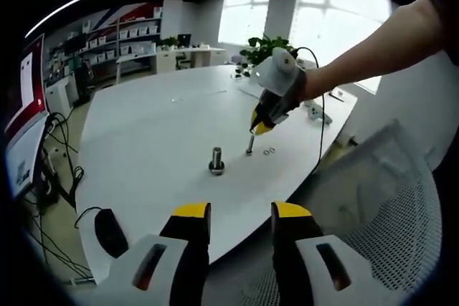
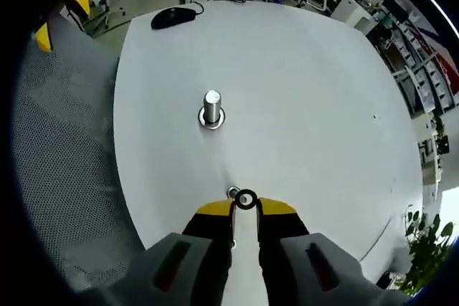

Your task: Place the washer onto the threaded stud by aligning its center hole with the stud, sliding it down to the base, and recovering from edge contact or off-axis alignment until the washer reaches the visible bottom stop.

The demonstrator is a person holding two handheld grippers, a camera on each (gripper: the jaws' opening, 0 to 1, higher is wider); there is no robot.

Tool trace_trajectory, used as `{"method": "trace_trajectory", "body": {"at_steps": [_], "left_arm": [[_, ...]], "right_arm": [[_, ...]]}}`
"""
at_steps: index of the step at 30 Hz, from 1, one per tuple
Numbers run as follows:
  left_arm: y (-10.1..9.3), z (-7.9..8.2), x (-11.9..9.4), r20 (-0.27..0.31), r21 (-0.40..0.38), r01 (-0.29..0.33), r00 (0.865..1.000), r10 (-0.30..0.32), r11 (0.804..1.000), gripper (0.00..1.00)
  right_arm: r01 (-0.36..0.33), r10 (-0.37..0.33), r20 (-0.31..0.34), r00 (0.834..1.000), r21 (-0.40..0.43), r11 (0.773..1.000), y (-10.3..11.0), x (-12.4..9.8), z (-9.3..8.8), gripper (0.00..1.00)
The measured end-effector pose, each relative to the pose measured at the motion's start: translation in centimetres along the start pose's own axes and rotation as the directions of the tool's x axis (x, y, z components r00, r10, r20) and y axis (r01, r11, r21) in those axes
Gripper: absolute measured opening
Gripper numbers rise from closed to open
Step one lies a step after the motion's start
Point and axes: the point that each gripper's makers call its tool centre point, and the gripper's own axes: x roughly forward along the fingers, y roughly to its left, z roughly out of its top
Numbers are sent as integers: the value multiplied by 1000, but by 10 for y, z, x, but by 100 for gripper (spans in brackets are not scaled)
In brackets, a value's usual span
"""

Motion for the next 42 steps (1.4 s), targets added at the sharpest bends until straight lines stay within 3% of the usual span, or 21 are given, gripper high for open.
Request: {"method": "trace_trajectory", "body": {"at_steps": [6, 26, 28, 36, 42], "left_arm": [[1, 0, 0, -2, -4, -3, 1000, 3, 1000, 32], [2, -3, 1, -16, -9, -12, 1000, 12, 1000, 32], [2, -3, 1, -17, -10, -14, 1000, 14, 1000, 32], [4, -5, 1, -22, -12, -22, 1000, 22, 1000, 32], [5, -5, 1, -23, -12, -24, 999, 24, 1000, 31]], "right_arm": [[-16, 16, -21, 1000, 14, 1000, 4, 9, -10, 14], [-44, 44, -23, 999, 13, 999, 1, 26, -9, 14], [-54, 54, -45, 998, -1, 999, 2, 29, -13, 4], [-103, 109, -71, 991, 86, 991, 14, 45, -25, 4], [-106, 112, -62, 992, 95, 990, 21, 47, -27, 5]]}}
